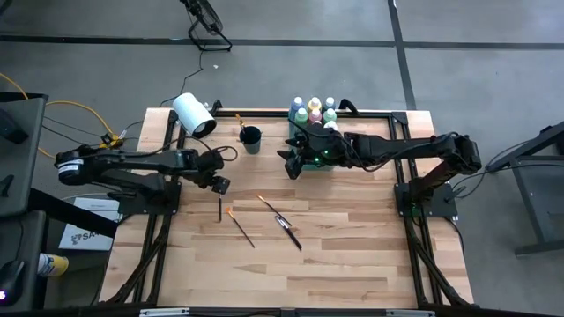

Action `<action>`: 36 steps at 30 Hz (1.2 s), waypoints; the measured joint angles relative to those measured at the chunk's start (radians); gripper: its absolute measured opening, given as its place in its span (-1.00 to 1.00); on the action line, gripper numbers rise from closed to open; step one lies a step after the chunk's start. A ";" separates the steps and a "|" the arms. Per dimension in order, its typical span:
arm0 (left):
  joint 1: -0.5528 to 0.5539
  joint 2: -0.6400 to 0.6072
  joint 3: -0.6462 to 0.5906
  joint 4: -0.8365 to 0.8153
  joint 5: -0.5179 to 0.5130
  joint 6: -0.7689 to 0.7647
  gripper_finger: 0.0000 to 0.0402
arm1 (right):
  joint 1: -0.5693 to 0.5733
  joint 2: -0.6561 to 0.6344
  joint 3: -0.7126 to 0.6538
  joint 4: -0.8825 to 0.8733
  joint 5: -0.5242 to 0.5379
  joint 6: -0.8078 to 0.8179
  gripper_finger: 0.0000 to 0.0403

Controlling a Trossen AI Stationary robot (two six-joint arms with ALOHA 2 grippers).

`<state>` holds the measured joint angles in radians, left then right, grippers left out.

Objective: Pick & Place Paint Supplies
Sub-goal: Put the black silver paint brush into the black cup

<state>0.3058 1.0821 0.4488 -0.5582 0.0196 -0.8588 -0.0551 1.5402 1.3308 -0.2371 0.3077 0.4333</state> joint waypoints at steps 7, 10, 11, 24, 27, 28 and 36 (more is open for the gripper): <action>-0.006 0.053 0.003 0.017 0.011 -0.011 0.02 | 0.000 0.000 0.000 -0.002 0.000 -0.021 0.09; -0.007 0.053 0.003 0.024 0.016 -0.012 0.01 | 0.000 0.000 0.000 -0.002 0.000 -0.036 0.09; -0.011 0.054 0.003 0.023 0.018 -0.012 0.00 | 0.000 0.000 0.000 -0.003 0.000 -0.043 0.09; -0.117 0.068 0.002 0.014 -0.042 -0.091 -0.25 | 0.000 0.000 0.000 -0.003 0.003 -0.046 0.09; -0.125 0.068 0.002 0.019 -0.040 -0.098 -0.25 | 0.000 0.000 0.000 -0.004 0.003 -0.046 0.09; -0.127 0.068 0.002 0.023 -0.035 -0.100 -0.25 | 0.000 0.000 0.000 -0.003 0.003 -0.046 0.09; -0.144 0.068 0.001 0.044 -0.030 -0.119 -0.25 | 0.000 0.000 0.000 -0.014 0.004 -0.046 0.09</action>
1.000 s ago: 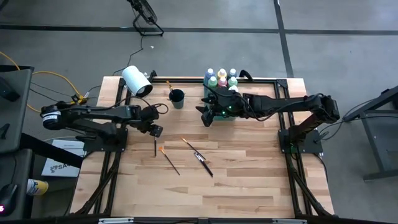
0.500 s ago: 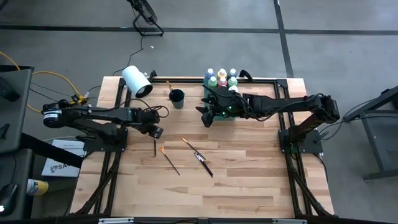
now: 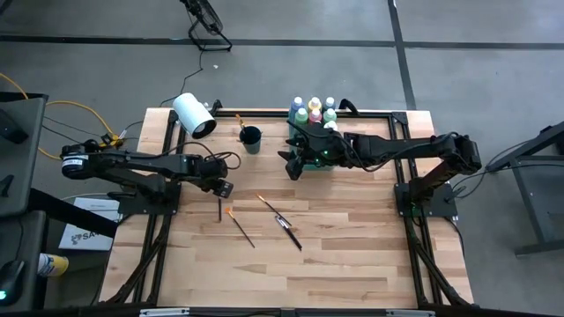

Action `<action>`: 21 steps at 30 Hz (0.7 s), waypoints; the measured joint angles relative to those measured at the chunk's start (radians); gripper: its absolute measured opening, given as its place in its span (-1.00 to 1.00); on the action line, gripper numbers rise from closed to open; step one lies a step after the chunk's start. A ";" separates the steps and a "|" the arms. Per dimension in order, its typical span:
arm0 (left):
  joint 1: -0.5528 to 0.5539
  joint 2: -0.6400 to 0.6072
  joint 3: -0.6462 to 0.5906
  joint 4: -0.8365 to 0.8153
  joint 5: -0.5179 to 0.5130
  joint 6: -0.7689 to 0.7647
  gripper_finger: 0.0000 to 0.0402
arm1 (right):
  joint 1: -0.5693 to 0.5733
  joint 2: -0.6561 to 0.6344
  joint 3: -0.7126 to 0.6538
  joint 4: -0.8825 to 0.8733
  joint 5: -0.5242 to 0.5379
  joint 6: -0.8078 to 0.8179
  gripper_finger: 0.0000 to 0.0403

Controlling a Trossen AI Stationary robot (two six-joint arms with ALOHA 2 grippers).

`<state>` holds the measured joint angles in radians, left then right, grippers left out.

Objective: Pick & Place Paint Supplies
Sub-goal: Put the black silver paint brush into the black cup

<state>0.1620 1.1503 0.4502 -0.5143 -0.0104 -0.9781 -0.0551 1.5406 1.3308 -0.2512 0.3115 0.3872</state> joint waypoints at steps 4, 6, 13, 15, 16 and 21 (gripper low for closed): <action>0.000 0.000 0.000 0.000 0.001 -0.004 -0.26 | 0.000 0.000 0.000 -0.008 0.000 0.000 0.09; 0.000 0.000 0.000 -0.001 -0.001 -0.004 -0.28 | 0.000 0.000 0.000 -0.009 0.000 0.001 0.09; 0.000 0.000 -0.001 -0.010 -0.020 -0.016 -0.52 | 0.001 0.000 0.000 -0.009 0.000 0.002 0.09; 0.000 0.000 -0.002 -0.012 -0.023 -0.016 -0.60 | 0.001 0.000 0.000 -0.009 0.000 0.003 0.09; 0.000 0.000 -0.002 -0.012 -0.023 -0.015 -0.64 | 0.001 0.000 0.000 -0.009 0.000 0.003 0.09; 0.000 0.001 -0.002 -0.010 -0.026 0.008 -0.84 | 0.001 0.000 0.000 -0.009 0.000 0.003 0.09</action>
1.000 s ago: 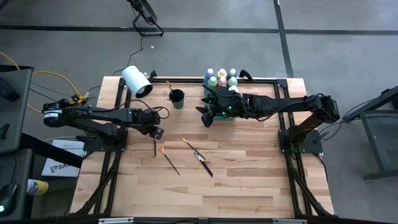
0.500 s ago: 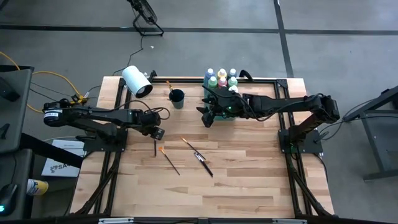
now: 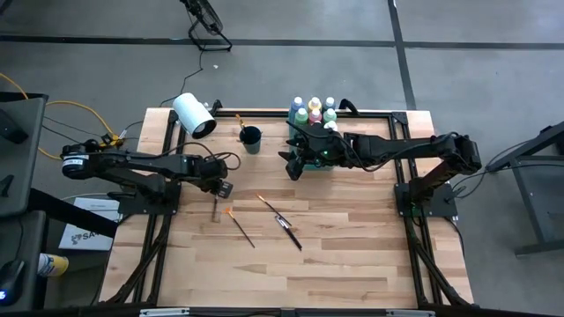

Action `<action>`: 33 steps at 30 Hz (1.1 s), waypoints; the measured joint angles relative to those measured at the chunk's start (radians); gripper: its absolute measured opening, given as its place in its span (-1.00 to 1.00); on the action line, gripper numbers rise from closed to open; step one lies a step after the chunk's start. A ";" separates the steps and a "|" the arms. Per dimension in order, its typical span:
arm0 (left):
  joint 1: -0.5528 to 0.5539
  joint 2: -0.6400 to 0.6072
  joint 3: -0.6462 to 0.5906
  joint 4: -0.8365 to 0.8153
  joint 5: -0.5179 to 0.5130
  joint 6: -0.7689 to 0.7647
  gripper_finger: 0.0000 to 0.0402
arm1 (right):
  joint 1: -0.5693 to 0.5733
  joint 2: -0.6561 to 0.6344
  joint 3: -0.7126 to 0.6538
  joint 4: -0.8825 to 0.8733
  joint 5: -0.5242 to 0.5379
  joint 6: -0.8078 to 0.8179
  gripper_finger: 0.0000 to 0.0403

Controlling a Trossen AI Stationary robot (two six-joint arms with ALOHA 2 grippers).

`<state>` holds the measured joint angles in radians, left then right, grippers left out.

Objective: Pick & Place Paint Supplies
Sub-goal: Put the black silver paint brush into the black cup

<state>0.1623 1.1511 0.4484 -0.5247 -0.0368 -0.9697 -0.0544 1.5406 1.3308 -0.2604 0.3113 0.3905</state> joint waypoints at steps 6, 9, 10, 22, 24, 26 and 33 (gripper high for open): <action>0.000 0.000 0.000 0.014 0.005 0.062 -0.97 | 0.000 0.000 0.000 -0.030 0.000 0.001 0.09; 0.000 -0.002 0.000 0.028 0.010 0.106 -0.99 | 0.000 0.000 0.000 -0.040 -0.004 0.009 0.09; 0.000 -0.003 0.000 0.042 0.018 0.125 -0.99 | 0.001 0.000 0.000 -0.043 -0.004 0.014 0.09; 0.000 -0.118 0.196 0.173 -0.131 0.603 -1.00 | 0.002 -0.150 0.000 -0.115 0.005 0.024 0.09; 0.000 -0.138 0.229 0.251 -0.185 0.747 -1.00 | 0.002 -0.181 0.000 -0.117 0.005 0.024 0.09; 0.000 -0.153 0.257 0.373 -0.216 0.889 -1.00 | 0.002 -0.205 0.000 -0.117 0.012 0.020 0.09; 0.032 -0.143 0.295 0.721 -0.284 1.218 -1.00 | 0.002 -0.271 0.000 -0.129 0.023 -0.024 0.09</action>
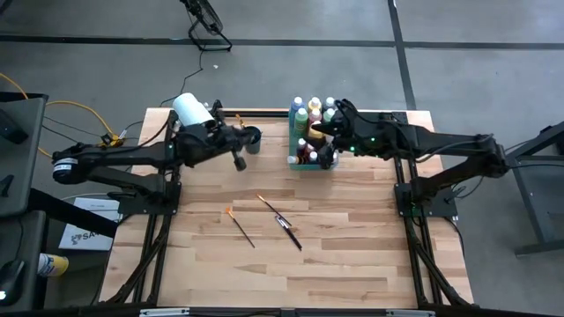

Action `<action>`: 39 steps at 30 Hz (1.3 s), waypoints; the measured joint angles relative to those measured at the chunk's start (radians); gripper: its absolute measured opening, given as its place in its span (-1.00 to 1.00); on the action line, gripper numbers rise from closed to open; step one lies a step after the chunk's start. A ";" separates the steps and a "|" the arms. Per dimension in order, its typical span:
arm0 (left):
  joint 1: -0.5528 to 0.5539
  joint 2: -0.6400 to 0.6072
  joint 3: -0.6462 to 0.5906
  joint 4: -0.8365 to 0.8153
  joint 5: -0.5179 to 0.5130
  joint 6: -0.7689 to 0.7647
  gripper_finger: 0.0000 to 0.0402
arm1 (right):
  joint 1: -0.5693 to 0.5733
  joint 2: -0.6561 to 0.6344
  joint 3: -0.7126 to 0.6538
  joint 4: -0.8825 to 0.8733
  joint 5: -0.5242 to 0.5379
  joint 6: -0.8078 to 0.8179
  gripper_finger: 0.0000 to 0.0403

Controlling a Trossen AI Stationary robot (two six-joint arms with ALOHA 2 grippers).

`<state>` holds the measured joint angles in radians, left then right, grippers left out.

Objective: Pick & Place Paint Supplies
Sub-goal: Put the black silver paint brush into the black cup, then put the black gold paint brush into the black cup

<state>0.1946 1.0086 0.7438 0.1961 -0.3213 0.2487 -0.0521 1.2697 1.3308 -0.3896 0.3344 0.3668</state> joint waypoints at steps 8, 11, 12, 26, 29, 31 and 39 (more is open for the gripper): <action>0.196 0.128 -0.002 0.044 0.189 0.009 -1.00 | 0.002 -0.022 0.000 -0.034 0.000 0.079 0.09; 0.261 0.182 -0.004 0.087 0.256 0.009 -1.00 | 0.013 -0.022 0.000 -0.034 0.009 0.080 0.09; 0.281 0.195 -0.003 0.112 0.282 0.009 -1.00 | 0.018 -0.022 0.000 -0.034 0.010 0.082 0.09; 0.375 0.271 -0.003 0.050 0.390 -0.018 -0.90 | 0.084 -0.021 0.000 -0.034 0.128 0.137 0.09; 0.375 0.271 -0.002 0.014 0.385 -0.017 -0.78 | 0.088 -0.021 0.000 -0.034 0.150 0.138 0.09; 0.375 0.271 -0.003 -0.011 0.383 -0.009 -0.67 | 0.087 -0.021 0.000 -0.034 0.160 0.138 0.09; 0.375 0.249 -0.003 -0.020 0.391 -0.019 -0.16 | 0.087 -0.021 0.000 -0.034 0.164 0.138 0.09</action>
<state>0.5701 1.2573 0.7410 0.1764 0.0698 0.2296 0.0349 1.2484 1.3308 -0.4236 0.4984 0.5049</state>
